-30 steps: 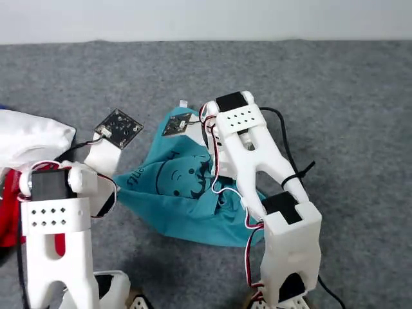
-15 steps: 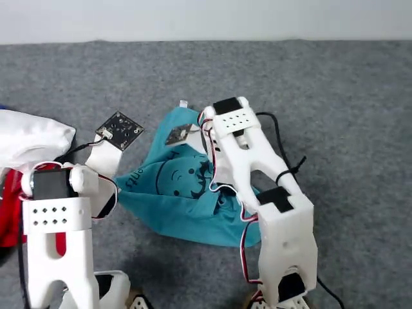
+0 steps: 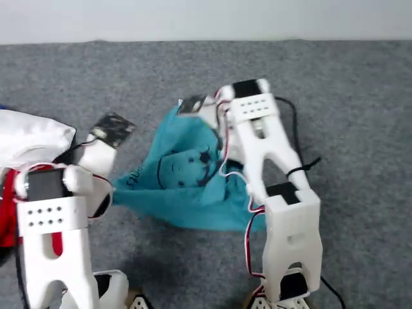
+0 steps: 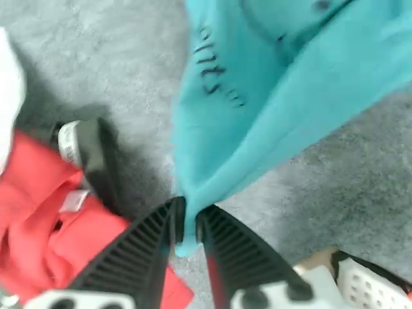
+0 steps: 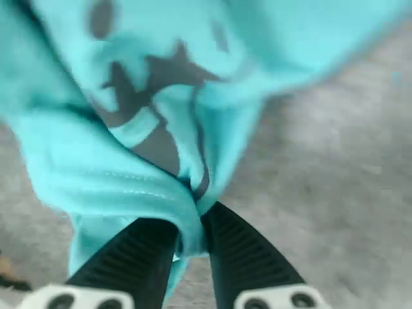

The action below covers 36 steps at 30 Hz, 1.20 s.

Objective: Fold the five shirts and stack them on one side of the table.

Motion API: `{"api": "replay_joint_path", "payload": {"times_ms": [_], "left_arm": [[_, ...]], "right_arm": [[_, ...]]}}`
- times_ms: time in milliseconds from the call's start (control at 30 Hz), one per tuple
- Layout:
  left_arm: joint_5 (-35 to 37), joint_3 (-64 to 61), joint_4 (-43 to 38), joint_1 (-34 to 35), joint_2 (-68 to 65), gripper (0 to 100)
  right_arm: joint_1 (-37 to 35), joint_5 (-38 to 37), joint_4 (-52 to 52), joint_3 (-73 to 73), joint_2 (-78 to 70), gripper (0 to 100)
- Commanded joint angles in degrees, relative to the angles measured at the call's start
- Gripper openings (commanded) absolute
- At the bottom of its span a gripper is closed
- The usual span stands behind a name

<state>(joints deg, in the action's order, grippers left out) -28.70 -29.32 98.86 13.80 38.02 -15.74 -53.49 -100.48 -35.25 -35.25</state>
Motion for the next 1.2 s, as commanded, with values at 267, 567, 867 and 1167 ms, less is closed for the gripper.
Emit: {"api": "replay_joint_path", "payload": {"times_ms": [267, 567, 867, 1167], "left_arm": [[-2.46, 7.96, 0.26, 9.67, 0.79, 0], [-2.46, 7.87, 0.26, 9.76, 0.79, 0], [-2.55, 7.78, 0.26, 9.76, 0.79, 0], [-2.55, 7.60, -0.53, 9.67, 0.79, 0]], "right_arm": [[5.58, -0.26, -2.42, -9.67, 5.58, 2.5], [8.22, 1.49, -2.51, -9.58, 14.90, 7.3], [20.44, 3.25, -2.51, -9.58, 16.84, 19.8], [11.30, 4.66, -2.59, 4.48, 20.88, 19.8]]}}
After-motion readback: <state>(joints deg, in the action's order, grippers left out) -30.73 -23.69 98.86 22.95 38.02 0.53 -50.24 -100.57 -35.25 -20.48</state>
